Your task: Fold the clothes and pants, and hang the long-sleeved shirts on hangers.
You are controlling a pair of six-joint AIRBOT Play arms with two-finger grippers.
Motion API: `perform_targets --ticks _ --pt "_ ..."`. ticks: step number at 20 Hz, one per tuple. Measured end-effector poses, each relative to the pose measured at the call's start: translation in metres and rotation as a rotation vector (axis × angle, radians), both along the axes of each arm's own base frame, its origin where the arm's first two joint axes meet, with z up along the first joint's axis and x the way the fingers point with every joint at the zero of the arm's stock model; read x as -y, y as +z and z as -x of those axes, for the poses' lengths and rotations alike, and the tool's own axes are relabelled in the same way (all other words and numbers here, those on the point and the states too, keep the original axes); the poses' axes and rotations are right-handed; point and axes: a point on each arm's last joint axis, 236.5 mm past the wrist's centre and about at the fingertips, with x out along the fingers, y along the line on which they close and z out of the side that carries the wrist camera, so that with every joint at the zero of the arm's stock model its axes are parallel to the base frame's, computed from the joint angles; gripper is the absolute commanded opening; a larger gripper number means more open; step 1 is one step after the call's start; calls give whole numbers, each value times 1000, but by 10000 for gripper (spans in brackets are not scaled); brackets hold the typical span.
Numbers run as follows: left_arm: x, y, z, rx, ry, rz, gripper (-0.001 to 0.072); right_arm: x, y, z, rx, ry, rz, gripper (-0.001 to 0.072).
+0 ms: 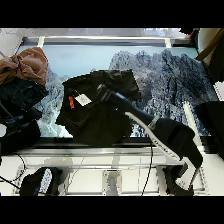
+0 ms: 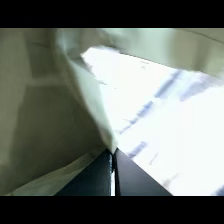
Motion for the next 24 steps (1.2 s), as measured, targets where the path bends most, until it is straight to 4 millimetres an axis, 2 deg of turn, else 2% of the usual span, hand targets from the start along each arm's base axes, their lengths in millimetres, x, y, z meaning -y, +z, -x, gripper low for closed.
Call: perform_targets --ticks 5,6,7,8,10,11,12,15,16,18,21,24 --pt "1 -1 1 -7 -2 3 695 75 17 -47 44 -127 -8 16" --pt "1 -1 1 -8 -2 3 695 86 16 -58 62 -146 -33 82" --pt "1 -1 1 -8 -2 3 696 92 15 -70 81 -160 -74 387" --pt "1 -1 2 -8 -2 4 696 94 13 -80 98 -169 -124 553" --pt "7 -4 3 -18 -5 31 695 89 9 -99 135 -180 -243 553" --pt "16 -8 6 -34 -15 68 695 88 9 -107 156 -189 -288 553" --pt "28 -13 9 -51 -39 108 695 92 11 -114 175 -206 -311 553" --pt "71 -31 17 -92 -130 226 695 120 27 -122 210 -279 -332 554" --pt "88 -37 20 -103 -162 267 696 131 36 -121 218 -307 -338 554" --pt "118 -46 22 -98 -213 339 695 158 67 -120 268 -356 -353 554" --pt "155 -58 21 -64 -263 413 695 200 135 -108 386 -415 -393 554" --pt "175 -73 24 -58 -252 461 695 243 208 -76 511 -461 -417 555"
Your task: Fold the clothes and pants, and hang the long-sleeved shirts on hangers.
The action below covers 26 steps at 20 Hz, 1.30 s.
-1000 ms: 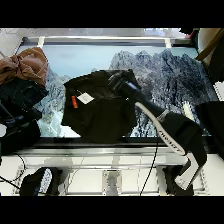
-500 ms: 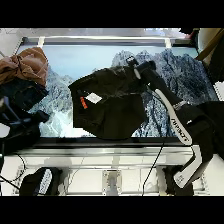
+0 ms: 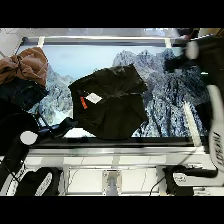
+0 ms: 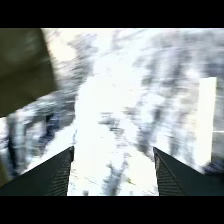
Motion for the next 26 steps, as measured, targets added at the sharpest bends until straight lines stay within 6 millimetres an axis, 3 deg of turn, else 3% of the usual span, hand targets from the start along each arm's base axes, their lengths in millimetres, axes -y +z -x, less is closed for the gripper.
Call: perform_targets --ticks 2,5,9,13,16,19,21,25,26 --pt "4 -8 1 -5 20 16 695 23 44 29 74 -38 -7 554" --pt "-1 -17 -4 7 93 31 695 36 92 73 178 -59 -46 554" --pt "-6 -33 -8 -16 155 36 695 31 115 119 244 -46 -100 554" --pt "-8 -46 -12 -40 197 43 693 18 111 144 252 -19 -158 554" --pt "0 -54 -14 -53 204 53 613 9 105 148 246 -1 -197 553" --pt "10 -55 -22 -31 226 71 587 -2 92 147 224 21 -237 554" --pt "11 -54 -28 -9 250 75 476 -9 79 145 198 33 -263 554" --pt "6 -60 -36 5 299 64 464 -26 41 141 120 60 -325 554" --pt "4 -62 -38 7 310 58 392 -32 29 141 96 70 -345 554"
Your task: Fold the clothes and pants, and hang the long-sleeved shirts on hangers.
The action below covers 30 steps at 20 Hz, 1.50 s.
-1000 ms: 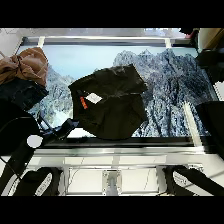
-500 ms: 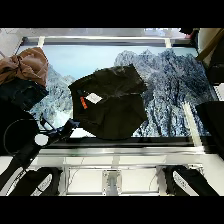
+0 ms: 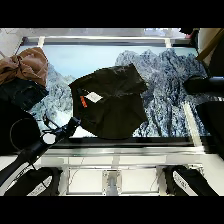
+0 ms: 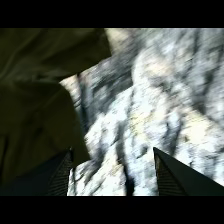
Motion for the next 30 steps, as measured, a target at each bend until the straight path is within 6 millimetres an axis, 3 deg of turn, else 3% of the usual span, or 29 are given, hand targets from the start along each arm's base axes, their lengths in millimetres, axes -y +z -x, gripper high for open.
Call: perform_targets --ticks 1,2,8,13,15,20,25,26,28,29,30 --pt "-2 -3 -1 -3 9 -5 183 -7 -13 0 -24 16 -24 554" --pt "-3 -6 -1 -10 14 -9 36 -13 -26 0 -50 30 -46 554" --pt "-6 -3 -10 11 37 -19 31 -52 -118 26 -225 95 -192 568" --pt "-4 9 -20 44 38 -12 31 -109 -210 64 -374 108 -388 568" --pt "-3 16 -22 65 34 -10 31 -122 -241 73 -404 59 -451 568" --pt "-2 39 -27 137 12 -15 31 -137 -286 76 -445 -63 -573 567" --pt "-2 49 -29 172 0 -21 30 -164 -307 72 -486 -49 -697 553" --pt "-2 50 -29 174 -1 -22 30 -168 -309 68 -483 -45 -721 478" --pt "-2 51 -29 177 -2 -22 30 -176 -311 59 -472 -30 -757 138" --pt "-2 51 -29 178 -3 -22 30 -179 -310 54 -460 -22 -772 14" --pt "-2 52 -29 180 -4 -24 30 -181 -309 47 -441 -14 -781 16"
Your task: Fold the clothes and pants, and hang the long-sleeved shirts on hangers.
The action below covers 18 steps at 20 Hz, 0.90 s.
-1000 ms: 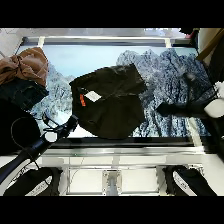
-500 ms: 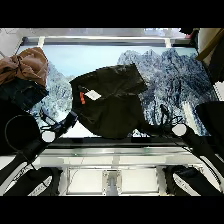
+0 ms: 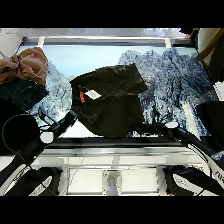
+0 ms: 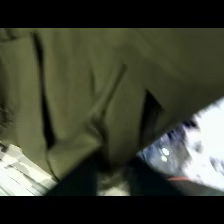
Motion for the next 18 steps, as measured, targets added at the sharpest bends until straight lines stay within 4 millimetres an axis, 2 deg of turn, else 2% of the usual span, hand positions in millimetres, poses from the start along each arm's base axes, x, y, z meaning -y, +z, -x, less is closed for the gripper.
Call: perform_targets --ticks 2,4,7,9,10,11,13,16,17,18 --pt "0 4 -1 17 -15 -17 30 -4 12 -18 64 5 -14 15" --pt "1 16 -2 59 -27 -23 29 -10 41 -41 162 32 -34 14" --pt "1 55 -2 182 -57 -39 27 -22 125 -70 363 128 -55 14" --pt "3 80 3 256 -88 -50 26 -28 181 -75 462 216 -20 15" --pt "5 87 7 277 -110 -58 26 -30 198 -73 478 260 14 15" --pt "8 91 11 285 -135 -65 26 -31 207 -67 466 302 59 15" --pt "15 89 20 272 -187 -82 26 -28 205 -58 405 348 149 15" --pt "21 81 29 236 -238 -98 26 -30 171 -56 275 384 244 24" --pt "22 79 31 229 -247 -101 26 -33 152 -59 229 392 269 214" --pt "23 77 32 222 -254 -102 26 -38 134 -64 193 388 285 484"
